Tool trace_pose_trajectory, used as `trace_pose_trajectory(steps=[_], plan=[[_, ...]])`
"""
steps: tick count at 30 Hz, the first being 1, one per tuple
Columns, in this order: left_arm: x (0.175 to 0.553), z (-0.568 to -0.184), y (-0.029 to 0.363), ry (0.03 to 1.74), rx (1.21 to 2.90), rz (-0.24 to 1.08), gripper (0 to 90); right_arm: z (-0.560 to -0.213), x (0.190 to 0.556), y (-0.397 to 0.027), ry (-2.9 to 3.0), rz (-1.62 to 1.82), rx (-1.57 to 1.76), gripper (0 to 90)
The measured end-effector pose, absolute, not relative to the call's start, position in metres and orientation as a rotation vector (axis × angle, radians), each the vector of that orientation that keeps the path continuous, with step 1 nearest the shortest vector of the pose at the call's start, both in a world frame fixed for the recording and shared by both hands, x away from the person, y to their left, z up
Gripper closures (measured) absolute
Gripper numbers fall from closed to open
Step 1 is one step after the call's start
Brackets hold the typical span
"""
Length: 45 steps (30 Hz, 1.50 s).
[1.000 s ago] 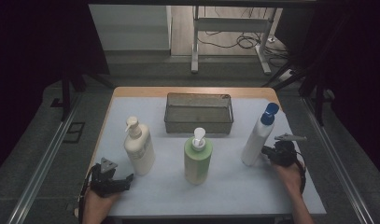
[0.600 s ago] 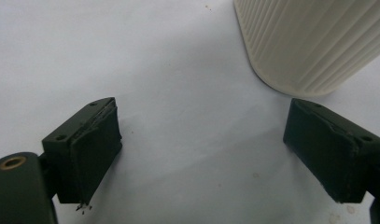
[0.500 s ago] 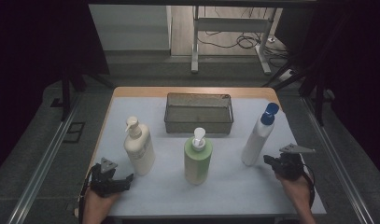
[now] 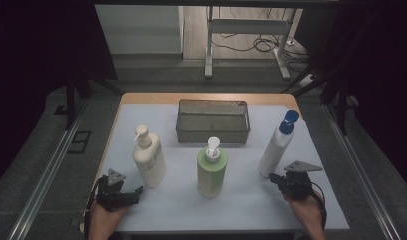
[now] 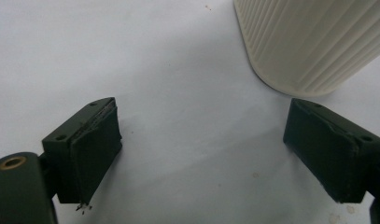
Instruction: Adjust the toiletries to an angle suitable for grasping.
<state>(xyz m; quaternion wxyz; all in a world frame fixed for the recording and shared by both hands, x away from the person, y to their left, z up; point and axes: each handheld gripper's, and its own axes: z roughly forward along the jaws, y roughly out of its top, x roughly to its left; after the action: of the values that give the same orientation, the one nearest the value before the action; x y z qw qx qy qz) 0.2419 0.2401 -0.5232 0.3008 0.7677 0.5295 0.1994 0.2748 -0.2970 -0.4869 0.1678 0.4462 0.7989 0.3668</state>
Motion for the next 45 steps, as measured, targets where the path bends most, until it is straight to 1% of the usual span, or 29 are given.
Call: trace_pose_trajectory(steps=[7, 16, 28, 45], plan=[[0.242, -0.523, 0.240, 1.405, 2.037, 0.529, 10.8, -0.490, 0.278, -0.280, 2.248, 1.024, 1.245, 89.4], [0.242, -0.523, 0.240, 1.405, 2.037, 0.529, 10.8, -0.496, 0.284, -0.268, 2.202, 1.006, 1.267, 89.5], [0.242, -0.523, 0.240, 1.405, 2.037, 0.530, 10.9, -0.497, 0.283, -0.272, 2.187, 1.005, 1.278, 89.7], [0.242, -0.523, 0.240, 1.405, 2.036, 0.531, 10.8, -0.497, 0.281, -0.294, 2.189, 0.968, 1.306, 89.6]])
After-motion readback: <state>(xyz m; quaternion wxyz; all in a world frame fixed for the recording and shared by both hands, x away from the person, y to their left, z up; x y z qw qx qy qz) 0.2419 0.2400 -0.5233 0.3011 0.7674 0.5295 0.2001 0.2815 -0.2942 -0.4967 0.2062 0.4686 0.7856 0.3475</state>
